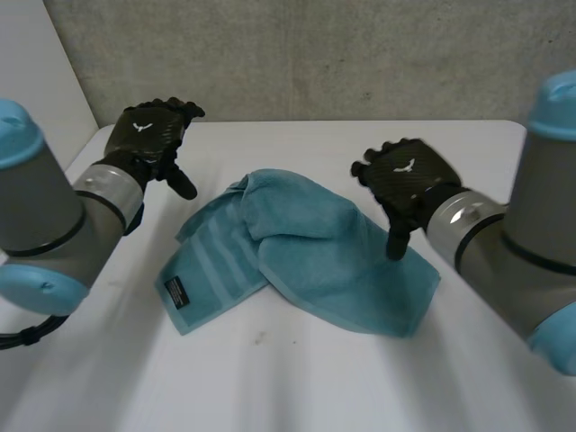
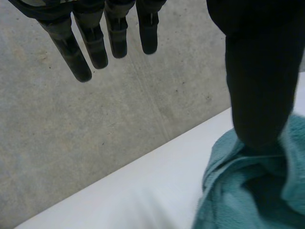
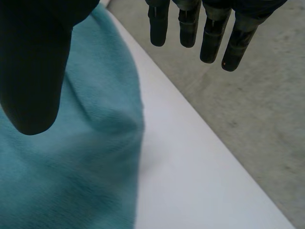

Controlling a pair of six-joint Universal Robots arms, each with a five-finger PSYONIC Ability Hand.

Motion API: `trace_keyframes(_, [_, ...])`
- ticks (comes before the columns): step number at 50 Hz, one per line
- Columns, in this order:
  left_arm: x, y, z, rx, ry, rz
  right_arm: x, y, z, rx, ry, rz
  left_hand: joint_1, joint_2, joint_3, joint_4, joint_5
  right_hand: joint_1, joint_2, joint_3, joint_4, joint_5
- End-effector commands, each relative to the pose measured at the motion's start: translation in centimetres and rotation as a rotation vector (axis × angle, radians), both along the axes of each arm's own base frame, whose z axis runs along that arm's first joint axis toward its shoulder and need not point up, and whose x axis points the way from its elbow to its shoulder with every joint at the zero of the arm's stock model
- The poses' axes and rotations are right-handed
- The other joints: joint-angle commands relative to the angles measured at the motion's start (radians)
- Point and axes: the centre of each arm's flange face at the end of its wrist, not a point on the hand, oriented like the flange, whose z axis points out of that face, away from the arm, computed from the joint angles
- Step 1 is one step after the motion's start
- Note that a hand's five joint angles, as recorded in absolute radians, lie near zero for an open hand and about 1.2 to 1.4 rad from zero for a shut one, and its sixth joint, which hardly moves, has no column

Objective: Fold the laundry

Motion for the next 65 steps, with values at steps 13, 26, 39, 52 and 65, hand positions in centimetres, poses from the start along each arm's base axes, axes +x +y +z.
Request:
trace_keyframes(13, [-3.1,-6.2,-8.5,0.075,-0.024,-0.15,1.3,-1.6,-3.4,0.104,-0.122,-0.045,0.243,0.244,0.245,0.245,0.24,-0.008,-0.046,-0.04,-0.057,-0.052])
trace_keyframes(26, [-2.9,-7.5,-10.5,0.099,-0.03,-0.132,1.3,-1.7,-3.9,0.115,-0.117,-0.048,0.771,0.772,0.772,0.773,0.767,-0.008,-0.046,-0.04,-0.057,-0.052])
trace_keyframes(39, [-0.5,-5.2,-5.4,-0.026,-0.12,-0.007,1.6,-1.9,-5.4,0.21,-0.189,-0.086,1.118,1.119,1.119,1.12,1.114,-0.008,-0.046,-0.04,-0.057,-0.052])
trace_keyframes(52, [1.0,0.9,2.4,-0.167,-0.094,-0.008,3.4,-2.3,-2.8,0.384,-0.577,-0.153,1.118,1.119,1.119,1.12,1.114,-0.008,-0.046,-0.04,-0.057,-0.052])
trace_keyframes(65, [0.8,6.8,6.4,-0.251,-0.034,-0.072,8.2,-0.1,-3.9,0.642,-0.799,-0.054,1.118,1.119,1.119,1.12,1.114,-0.008,-0.046,-0.04,-0.057,-0.052])
